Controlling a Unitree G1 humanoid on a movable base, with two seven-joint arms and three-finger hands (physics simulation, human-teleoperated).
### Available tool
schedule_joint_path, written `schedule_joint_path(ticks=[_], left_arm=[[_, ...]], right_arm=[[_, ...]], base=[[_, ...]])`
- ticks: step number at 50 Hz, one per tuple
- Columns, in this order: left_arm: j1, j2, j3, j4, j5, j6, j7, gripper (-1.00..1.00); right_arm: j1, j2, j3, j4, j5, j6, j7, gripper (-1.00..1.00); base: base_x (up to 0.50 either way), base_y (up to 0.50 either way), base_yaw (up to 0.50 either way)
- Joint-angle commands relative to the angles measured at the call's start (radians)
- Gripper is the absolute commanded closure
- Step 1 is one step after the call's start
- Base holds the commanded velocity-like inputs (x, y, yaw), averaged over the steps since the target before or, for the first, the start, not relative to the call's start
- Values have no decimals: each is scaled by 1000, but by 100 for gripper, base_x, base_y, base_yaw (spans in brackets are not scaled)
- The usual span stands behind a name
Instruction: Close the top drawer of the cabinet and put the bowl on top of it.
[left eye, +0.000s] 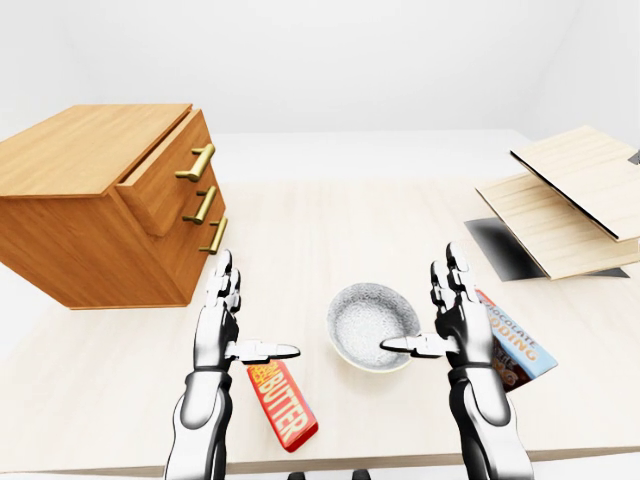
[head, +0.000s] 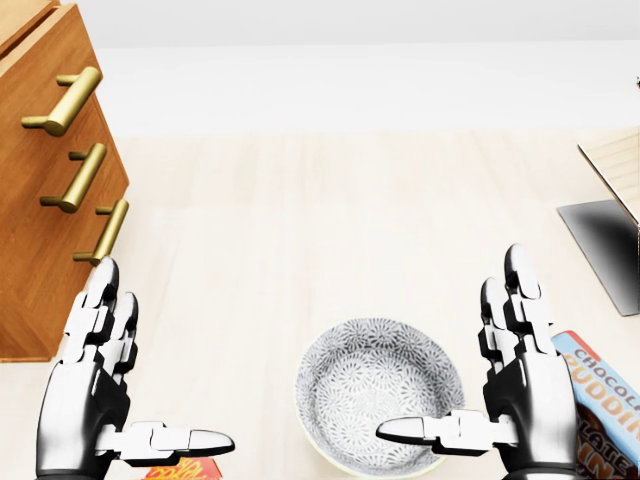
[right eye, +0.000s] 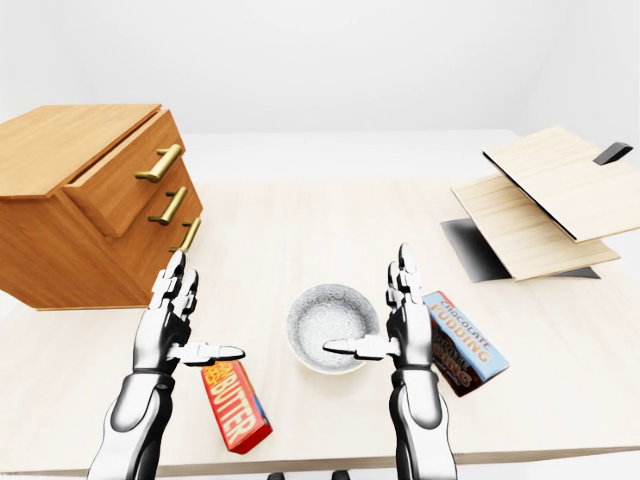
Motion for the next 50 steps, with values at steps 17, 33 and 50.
schedule_joint_path(ticks=[17, 33, 50], left_arm=[[-93, 10, -11, 134, 12, 20, -1, -100], [-181, 14, -33, 138, 57, 73, -3, -100], [-323, 28, -9, 108, 54, 73, -3, -100]], right_arm=[[4, -1, -1, 9, 19, -19, 20, -100], [18, 1, -13, -7, 27, -42, 30, -100], [26, 1, -18, -21, 48, -38, 57, -100]], base=[[0, 17, 0], [0, 0, 0], [0, 0, 0]])
